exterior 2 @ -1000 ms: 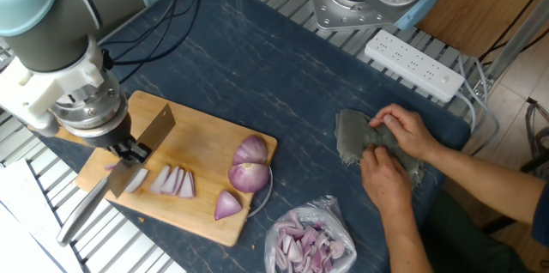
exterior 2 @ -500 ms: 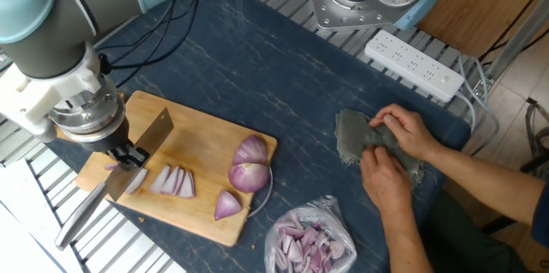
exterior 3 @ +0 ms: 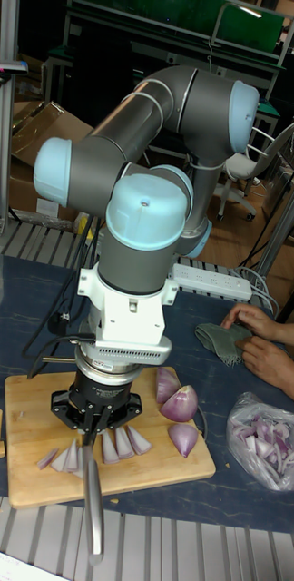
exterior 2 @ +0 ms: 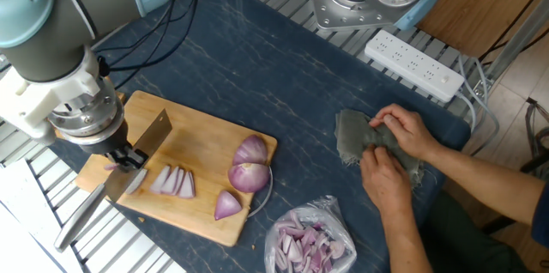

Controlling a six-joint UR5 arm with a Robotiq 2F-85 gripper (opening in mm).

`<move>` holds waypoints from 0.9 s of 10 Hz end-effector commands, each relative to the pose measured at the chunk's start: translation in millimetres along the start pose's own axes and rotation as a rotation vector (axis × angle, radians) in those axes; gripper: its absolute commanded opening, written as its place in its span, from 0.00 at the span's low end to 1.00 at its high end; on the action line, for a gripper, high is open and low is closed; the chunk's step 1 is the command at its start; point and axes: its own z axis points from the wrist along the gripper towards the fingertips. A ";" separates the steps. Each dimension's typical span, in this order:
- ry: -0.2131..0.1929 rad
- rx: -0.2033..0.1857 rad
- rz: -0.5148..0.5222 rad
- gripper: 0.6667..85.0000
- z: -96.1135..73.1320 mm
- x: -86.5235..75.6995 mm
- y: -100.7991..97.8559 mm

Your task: Chop the onions

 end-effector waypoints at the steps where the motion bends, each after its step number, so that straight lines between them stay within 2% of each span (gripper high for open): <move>1: -0.006 -0.010 0.007 0.00 4.2 -5.3 2.6; 5: -0.019 -0.023 0.008 0.00 10.6 -6.9 3.7; 9: -0.002 -0.036 0.010 0.00 2.7 6.1 5.3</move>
